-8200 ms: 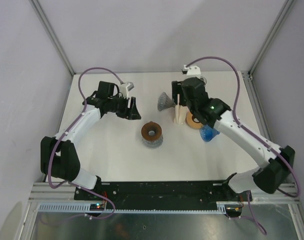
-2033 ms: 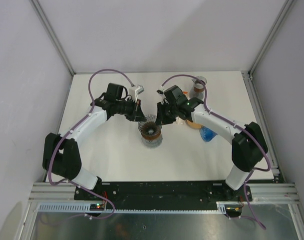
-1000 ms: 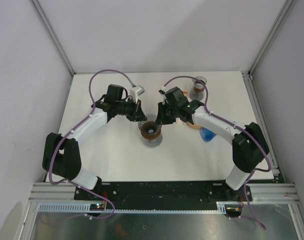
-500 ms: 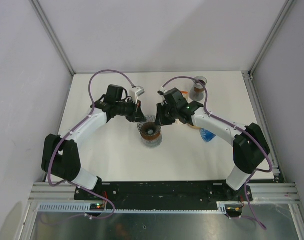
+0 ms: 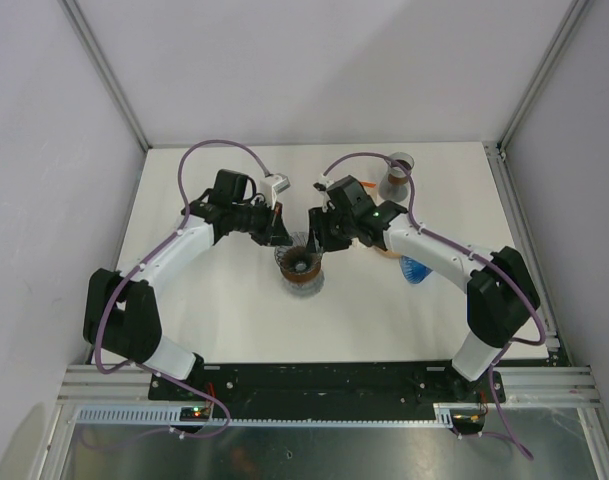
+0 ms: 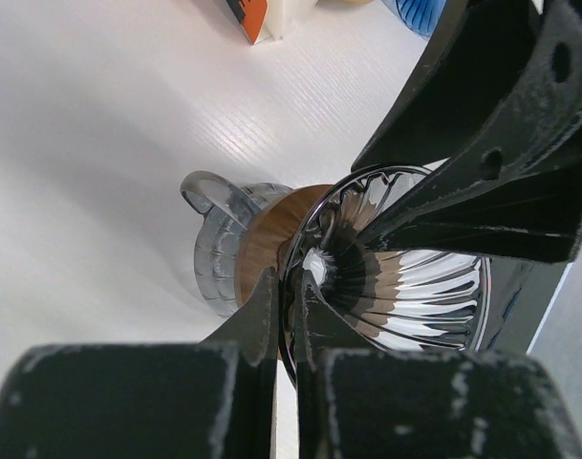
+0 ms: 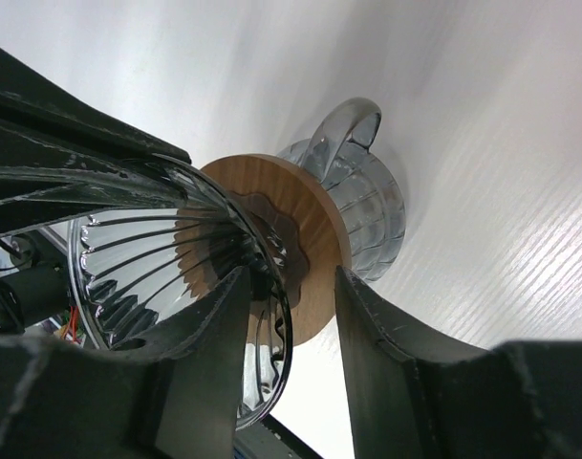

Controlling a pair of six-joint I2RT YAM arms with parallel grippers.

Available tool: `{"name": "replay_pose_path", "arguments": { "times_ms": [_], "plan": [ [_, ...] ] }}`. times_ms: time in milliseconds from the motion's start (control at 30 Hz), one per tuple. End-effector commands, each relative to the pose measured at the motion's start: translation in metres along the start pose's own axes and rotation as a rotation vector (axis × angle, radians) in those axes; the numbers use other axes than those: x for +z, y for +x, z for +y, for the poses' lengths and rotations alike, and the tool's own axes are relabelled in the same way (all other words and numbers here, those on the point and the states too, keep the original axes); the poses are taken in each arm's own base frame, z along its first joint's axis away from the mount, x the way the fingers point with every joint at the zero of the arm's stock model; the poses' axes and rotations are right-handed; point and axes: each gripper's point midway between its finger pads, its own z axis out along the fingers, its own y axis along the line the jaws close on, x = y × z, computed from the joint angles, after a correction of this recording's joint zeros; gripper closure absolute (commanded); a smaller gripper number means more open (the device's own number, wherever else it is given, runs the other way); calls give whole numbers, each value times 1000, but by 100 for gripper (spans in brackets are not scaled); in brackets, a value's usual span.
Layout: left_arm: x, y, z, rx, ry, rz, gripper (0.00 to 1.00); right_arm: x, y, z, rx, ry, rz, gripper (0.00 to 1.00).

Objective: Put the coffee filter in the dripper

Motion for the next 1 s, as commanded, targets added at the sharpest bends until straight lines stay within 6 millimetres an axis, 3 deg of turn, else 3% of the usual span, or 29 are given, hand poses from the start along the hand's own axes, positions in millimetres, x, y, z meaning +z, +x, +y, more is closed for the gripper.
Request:
{"name": "replay_pose_path", "arguments": {
  "times_ms": [0, 233, 467, 967],
  "plan": [
    [-1, 36, 20, 0, -111, 142, 100, -31, -32, 25, -50, -48, -100, 53],
    [-3, 32, 22, 8, -126, 137, 100, -52, -46, 34, -73, -56, -151, 47],
    [-7, 25, 34, 9, -163, 121, 100, -73, -50, 25, -80, -5, -186, 47],
    [-39, 9, 93, -32, -314, 64, 100, -117, -53, -7, -54, 90, -261, 47]
  ]
}}
